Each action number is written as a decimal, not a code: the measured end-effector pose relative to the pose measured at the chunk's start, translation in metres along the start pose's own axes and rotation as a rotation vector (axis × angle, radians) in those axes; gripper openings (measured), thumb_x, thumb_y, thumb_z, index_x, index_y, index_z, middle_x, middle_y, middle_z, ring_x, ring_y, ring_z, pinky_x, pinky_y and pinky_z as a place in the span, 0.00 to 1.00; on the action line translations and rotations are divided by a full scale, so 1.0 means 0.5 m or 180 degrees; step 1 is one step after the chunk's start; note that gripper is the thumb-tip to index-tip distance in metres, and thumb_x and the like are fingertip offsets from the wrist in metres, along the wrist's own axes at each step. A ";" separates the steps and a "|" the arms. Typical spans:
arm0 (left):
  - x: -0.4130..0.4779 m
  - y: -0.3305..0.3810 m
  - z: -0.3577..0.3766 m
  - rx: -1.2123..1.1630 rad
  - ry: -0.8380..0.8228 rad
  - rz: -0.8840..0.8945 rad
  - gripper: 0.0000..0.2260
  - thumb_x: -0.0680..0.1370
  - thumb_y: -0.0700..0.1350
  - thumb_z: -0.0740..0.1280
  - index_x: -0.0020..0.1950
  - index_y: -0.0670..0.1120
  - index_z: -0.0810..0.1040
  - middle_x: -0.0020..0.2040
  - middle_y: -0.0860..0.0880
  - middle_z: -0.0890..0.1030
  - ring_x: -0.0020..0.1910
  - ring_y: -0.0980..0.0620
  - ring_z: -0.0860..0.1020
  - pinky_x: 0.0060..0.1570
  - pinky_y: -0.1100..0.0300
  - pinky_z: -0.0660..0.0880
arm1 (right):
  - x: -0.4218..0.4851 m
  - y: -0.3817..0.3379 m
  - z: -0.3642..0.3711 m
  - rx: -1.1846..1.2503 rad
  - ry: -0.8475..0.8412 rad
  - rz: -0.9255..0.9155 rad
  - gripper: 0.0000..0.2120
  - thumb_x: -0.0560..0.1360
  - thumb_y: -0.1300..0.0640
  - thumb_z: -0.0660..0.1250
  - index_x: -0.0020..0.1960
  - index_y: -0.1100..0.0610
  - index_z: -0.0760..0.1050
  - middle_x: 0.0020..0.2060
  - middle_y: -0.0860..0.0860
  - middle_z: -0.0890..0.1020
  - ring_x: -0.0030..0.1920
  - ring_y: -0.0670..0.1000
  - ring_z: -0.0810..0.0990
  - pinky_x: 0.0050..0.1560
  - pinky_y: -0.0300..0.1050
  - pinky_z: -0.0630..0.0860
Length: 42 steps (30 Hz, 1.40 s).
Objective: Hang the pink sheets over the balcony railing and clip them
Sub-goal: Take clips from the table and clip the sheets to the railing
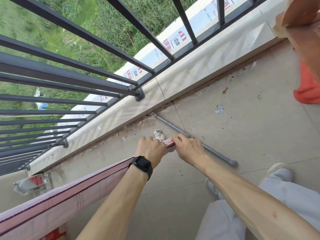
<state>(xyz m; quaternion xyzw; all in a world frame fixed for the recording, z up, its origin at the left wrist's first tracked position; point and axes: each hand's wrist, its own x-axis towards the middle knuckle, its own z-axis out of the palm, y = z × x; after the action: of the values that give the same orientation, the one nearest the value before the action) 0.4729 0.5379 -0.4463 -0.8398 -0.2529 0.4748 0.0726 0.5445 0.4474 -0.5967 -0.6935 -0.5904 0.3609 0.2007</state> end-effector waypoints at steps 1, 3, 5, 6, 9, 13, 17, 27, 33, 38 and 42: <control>-0.003 -0.001 -0.002 0.0073 -0.0017 0.0041 0.15 0.84 0.51 0.53 0.50 0.47 0.77 0.48 0.48 0.82 0.49 0.45 0.77 0.42 0.54 0.61 | -0.002 0.007 0.001 -0.0206 -0.0236 0.0061 0.11 0.77 0.61 0.60 0.59 0.54 0.71 0.52 0.53 0.77 0.40 0.63 0.83 0.35 0.51 0.71; -0.008 0.001 -0.005 0.0112 -0.0132 0.0099 0.11 0.83 0.45 0.55 0.51 0.47 0.77 0.49 0.48 0.81 0.50 0.46 0.76 0.43 0.54 0.61 | -0.009 0.029 0.000 -0.0409 -0.0582 0.0510 0.14 0.77 0.65 0.59 0.61 0.55 0.69 0.56 0.55 0.74 0.46 0.62 0.83 0.38 0.51 0.69; -0.008 0.002 -0.002 0.0119 -0.0149 0.0046 0.09 0.81 0.39 0.58 0.53 0.47 0.77 0.50 0.49 0.80 0.50 0.46 0.76 0.43 0.55 0.61 | -0.027 0.058 -0.005 -0.0353 -0.0741 0.1037 0.14 0.79 0.63 0.57 0.64 0.54 0.68 0.57 0.55 0.72 0.49 0.62 0.81 0.42 0.51 0.71; -0.006 0.004 0.000 0.0138 -0.0170 0.0031 0.09 0.80 0.38 0.59 0.54 0.47 0.77 0.50 0.49 0.80 0.50 0.46 0.76 0.43 0.55 0.62 | -0.036 0.068 -0.005 -0.0278 -0.0759 0.1139 0.14 0.80 0.60 0.57 0.65 0.53 0.68 0.57 0.55 0.72 0.51 0.62 0.81 0.45 0.52 0.74; 0.003 0.007 0.005 0.0182 -0.0244 0.0044 0.11 0.80 0.38 0.59 0.56 0.49 0.77 0.53 0.49 0.79 0.54 0.46 0.75 0.44 0.55 0.62 | -0.050 0.066 -0.007 0.0229 -0.0765 0.0908 0.21 0.78 0.52 0.61 0.69 0.46 0.63 0.63 0.53 0.71 0.54 0.61 0.80 0.51 0.54 0.77; 0.001 0.013 0.008 0.0337 -0.0283 0.0195 0.11 0.82 0.42 0.58 0.61 0.48 0.77 0.57 0.48 0.76 0.57 0.46 0.73 0.45 0.54 0.62 | -0.034 0.011 0.002 0.0656 -0.0759 0.0106 0.32 0.73 0.40 0.69 0.74 0.37 0.60 0.75 0.45 0.62 0.53 0.54 0.80 0.46 0.51 0.78; -0.006 0.006 0.012 0.0278 -0.0257 0.0121 0.09 0.83 0.44 0.57 0.61 0.45 0.72 0.53 0.49 0.80 0.52 0.45 0.77 0.43 0.54 0.61 | -0.018 -0.013 0.008 0.0926 -0.0462 -0.0074 0.13 0.81 0.47 0.61 0.64 0.40 0.77 0.61 0.43 0.79 0.56 0.55 0.81 0.45 0.50 0.77; -0.010 0.015 0.002 0.0043 -0.0202 -0.0105 0.09 0.81 0.39 0.58 0.55 0.48 0.76 0.53 0.49 0.81 0.55 0.45 0.77 0.44 0.54 0.62 | -0.038 0.051 -0.047 0.4063 -0.0189 0.2761 0.11 0.74 0.58 0.65 0.55 0.58 0.69 0.38 0.51 0.82 0.46 0.53 0.83 0.47 0.50 0.76; -0.014 0.015 -0.017 -0.0082 -0.0158 -0.0156 0.13 0.84 0.48 0.55 0.53 0.47 0.78 0.52 0.47 0.82 0.54 0.44 0.78 0.47 0.55 0.65 | -0.067 0.021 -0.073 0.3807 -0.0320 0.2169 0.12 0.82 0.45 0.60 0.50 0.52 0.75 0.39 0.48 0.78 0.33 0.45 0.75 0.34 0.39 0.67; -0.009 0.015 -0.014 -0.0004 -0.0199 -0.0133 0.12 0.84 0.48 0.55 0.53 0.48 0.78 0.51 0.49 0.82 0.53 0.44 0.78 0.45 0.54 0.65 | -0.081 0.033 -0.062 0.3759 -0.0259 0.2329 0.09 0.81 0.59 0.60 0.49 0.49 0.77 0.40 0.54 0.80 0.35 0.48 0.77 0.40 0.45 0.77; -0.005 0.012 -0.002 -0.0017 -0.0199 -0.0111 0.11 0.84 0.47 0.56 0.53 0.48 0.78 0.51 0.49 0.82 0.52 0.45 0.78 0.45 0.55 0.64 | -0.090 0.029 -0.060 0.3451 -0.0524 0.2219 0.12 0.79 0.56 0.64 0.61 0.53 0.68 0.42 0.50 0.85 0.43 0.51 0.85 0.56 0.54 0.80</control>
<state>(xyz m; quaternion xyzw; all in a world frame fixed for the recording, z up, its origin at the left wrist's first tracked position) 0.4747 0.5317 -0.4461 -0.8202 -0.2709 0.4989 0.0706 0.5746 0.4052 -0.5753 -0.6148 -0.0783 0.7036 0.3475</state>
